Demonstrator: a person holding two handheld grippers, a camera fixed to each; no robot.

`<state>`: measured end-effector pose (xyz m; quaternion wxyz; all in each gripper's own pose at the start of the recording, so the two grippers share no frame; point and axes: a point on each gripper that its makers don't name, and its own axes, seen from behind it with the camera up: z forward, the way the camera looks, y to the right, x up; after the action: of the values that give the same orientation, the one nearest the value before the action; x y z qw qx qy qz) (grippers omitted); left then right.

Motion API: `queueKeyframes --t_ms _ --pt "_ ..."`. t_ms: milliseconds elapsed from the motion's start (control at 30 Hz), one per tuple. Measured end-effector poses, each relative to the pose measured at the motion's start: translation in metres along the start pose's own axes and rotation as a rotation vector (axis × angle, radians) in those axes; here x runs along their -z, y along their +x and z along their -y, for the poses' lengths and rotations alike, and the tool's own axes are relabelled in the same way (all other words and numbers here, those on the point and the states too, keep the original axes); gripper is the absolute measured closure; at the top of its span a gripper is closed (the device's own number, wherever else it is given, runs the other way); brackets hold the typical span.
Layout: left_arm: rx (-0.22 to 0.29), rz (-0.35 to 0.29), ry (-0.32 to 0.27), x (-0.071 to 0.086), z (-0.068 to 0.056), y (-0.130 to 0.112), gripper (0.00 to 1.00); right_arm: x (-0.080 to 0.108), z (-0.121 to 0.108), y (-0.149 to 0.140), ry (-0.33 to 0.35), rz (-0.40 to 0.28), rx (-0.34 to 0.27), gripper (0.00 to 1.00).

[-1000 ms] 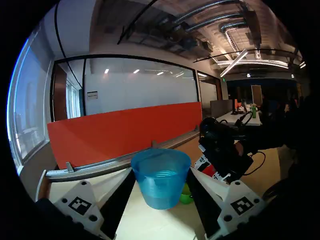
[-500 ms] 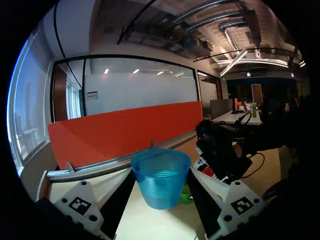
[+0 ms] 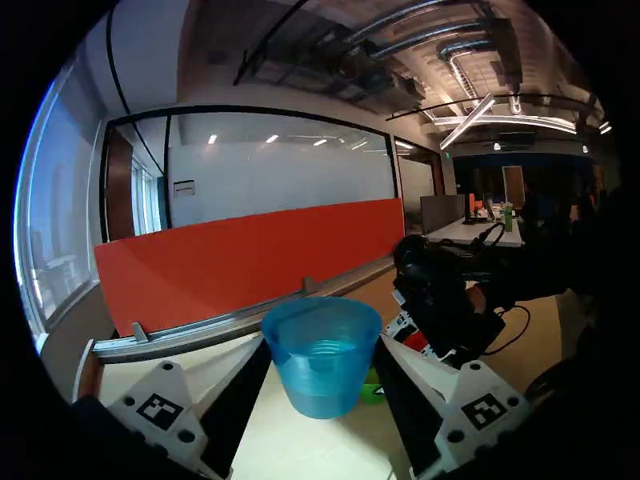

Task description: Pour water

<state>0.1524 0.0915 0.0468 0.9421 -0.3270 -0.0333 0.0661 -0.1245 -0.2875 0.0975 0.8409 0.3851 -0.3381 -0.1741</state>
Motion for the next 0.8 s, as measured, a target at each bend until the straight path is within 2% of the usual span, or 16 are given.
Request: queueKeyframes --t_ms 300,800 --pt "0.005 0.005 -0.004 -0.002 -0.003 -0.003 0.16 0.02 -0.002 0.013 0.001 -0.055 -0.016 0.07" --pt "0.013 0.014 -0.002 -0.008 -0.01 -0.006 0.16 0.078 -0.002 0.033 -0.026 -0.194 -0.011 0.07"
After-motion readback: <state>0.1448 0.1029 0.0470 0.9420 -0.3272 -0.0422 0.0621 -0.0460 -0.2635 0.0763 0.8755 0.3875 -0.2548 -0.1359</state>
